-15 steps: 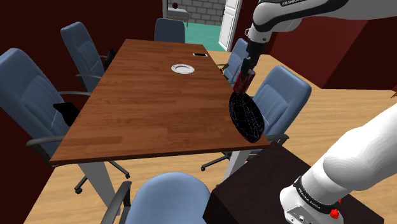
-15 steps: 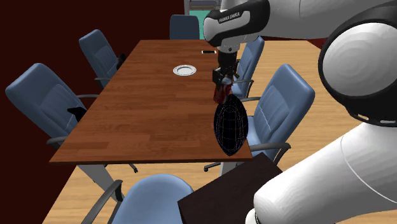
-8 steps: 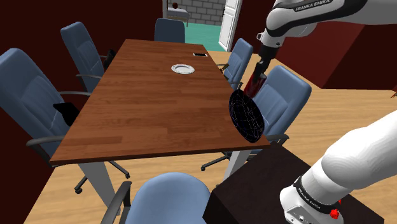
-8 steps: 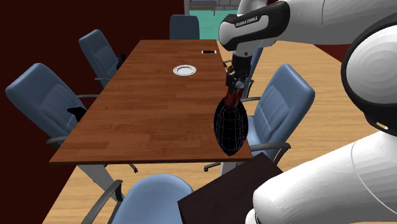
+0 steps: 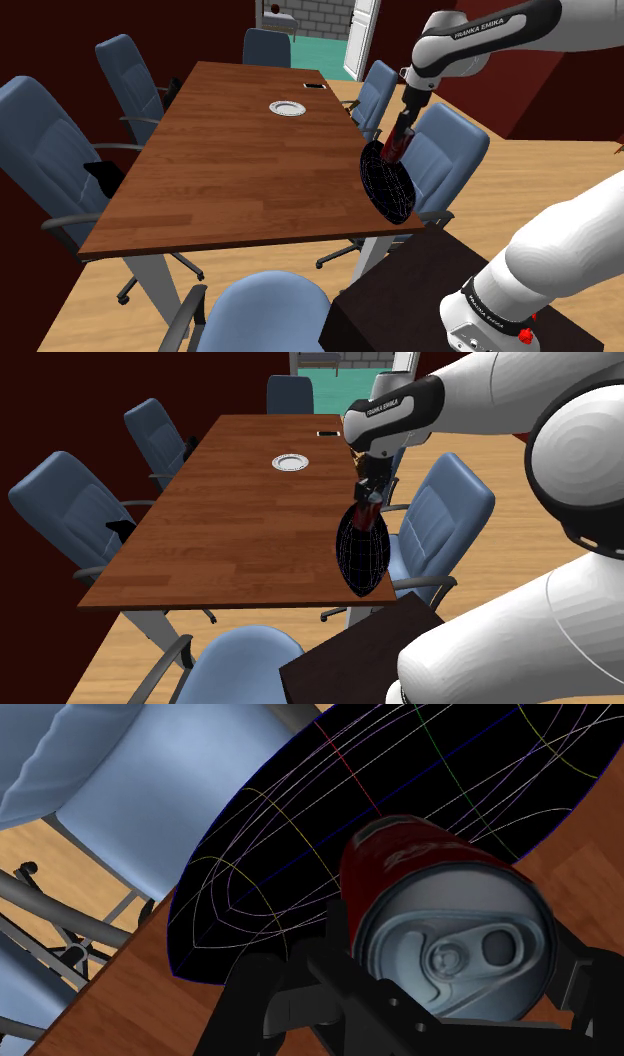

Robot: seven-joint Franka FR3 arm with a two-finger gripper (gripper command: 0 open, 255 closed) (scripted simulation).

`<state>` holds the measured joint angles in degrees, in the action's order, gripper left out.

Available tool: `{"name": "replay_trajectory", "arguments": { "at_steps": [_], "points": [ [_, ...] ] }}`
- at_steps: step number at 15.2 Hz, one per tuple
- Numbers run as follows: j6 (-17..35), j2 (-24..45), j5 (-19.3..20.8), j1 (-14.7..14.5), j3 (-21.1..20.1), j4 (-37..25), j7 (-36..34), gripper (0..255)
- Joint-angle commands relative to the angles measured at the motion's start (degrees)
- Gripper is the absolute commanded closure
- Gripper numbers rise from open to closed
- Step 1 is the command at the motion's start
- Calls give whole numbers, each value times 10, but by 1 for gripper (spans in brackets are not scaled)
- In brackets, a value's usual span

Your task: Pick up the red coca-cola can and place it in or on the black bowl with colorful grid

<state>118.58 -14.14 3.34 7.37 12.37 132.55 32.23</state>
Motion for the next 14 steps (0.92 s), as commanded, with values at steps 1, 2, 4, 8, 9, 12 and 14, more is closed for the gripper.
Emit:
{"name": "replay_trajectory", "arguments": {
  "at_steps": [1,2,4,8,9,12,14],
  "points": [
    [17,6,-1,0,1,10,0,255],
    [25,10,-1,0,1,15,1,255],
    [41,16,-2,0,2,25,1,255],
    [68,29,-4,-1,4,39,3,255],
    [68,29,-4,-1,4,39,3,255],
    [68,29,-4,-1,4,39,3,255],
    [68,29,-4,-1,4,39,3,255]
  ]
}}
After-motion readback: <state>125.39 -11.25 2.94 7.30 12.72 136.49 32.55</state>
